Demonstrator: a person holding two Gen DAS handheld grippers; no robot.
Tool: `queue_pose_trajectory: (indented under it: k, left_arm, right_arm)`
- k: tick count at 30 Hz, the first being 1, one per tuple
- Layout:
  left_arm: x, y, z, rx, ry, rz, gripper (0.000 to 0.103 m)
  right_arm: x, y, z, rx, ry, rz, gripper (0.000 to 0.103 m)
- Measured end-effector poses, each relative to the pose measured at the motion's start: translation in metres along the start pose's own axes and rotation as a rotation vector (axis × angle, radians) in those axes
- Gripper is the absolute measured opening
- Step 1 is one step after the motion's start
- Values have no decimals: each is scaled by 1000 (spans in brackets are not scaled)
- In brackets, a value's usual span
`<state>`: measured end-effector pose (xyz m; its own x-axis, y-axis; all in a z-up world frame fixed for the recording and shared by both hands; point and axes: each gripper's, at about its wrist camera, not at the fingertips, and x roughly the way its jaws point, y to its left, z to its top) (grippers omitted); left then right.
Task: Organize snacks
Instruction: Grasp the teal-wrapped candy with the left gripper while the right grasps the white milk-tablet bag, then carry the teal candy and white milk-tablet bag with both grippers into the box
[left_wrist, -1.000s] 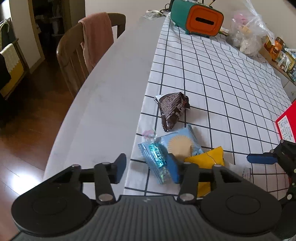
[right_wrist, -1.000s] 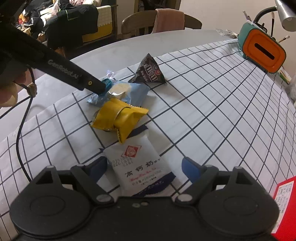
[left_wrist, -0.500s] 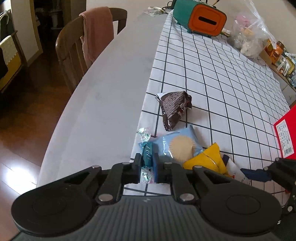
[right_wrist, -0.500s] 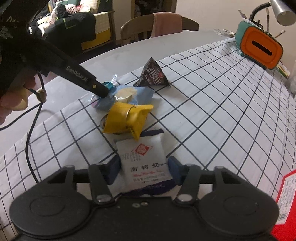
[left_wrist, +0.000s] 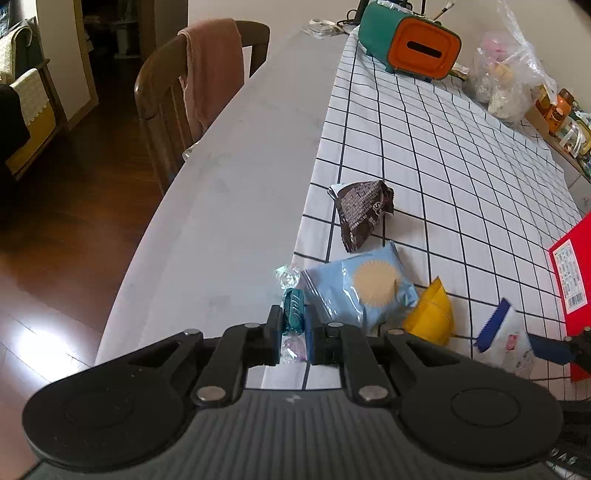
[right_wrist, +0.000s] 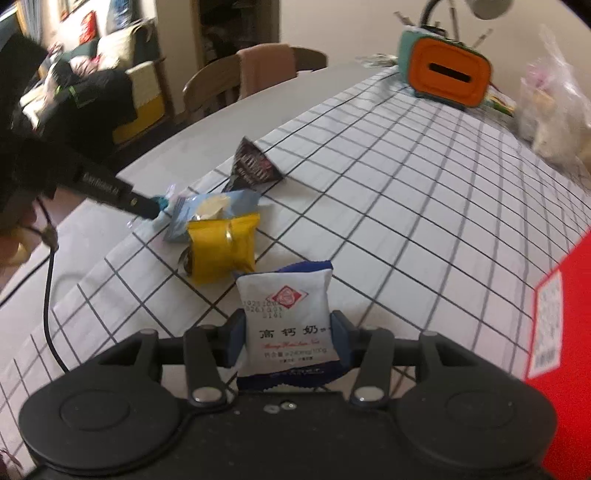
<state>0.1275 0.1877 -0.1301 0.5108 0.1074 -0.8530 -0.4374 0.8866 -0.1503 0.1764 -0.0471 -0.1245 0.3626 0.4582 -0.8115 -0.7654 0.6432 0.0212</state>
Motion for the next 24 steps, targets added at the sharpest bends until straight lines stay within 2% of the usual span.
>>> queue_pose_trajectory:
  k: [7, 14, 24]
  left_arm:
    - [-16, -8, -7, 19, -10, -2, 12]
    - [-38, -32, -11, 50, -30, -27, 12]
    - [-78, -97, -12, 106, -84, -87, 12]
  right_arm:
    - [-30, -14, -10, 94, -31, 6, 48]
    - [-65, -33, -21, 161, -70, -21, 48]
    - [-120, -81, -33, 237, -125, -67, 47]
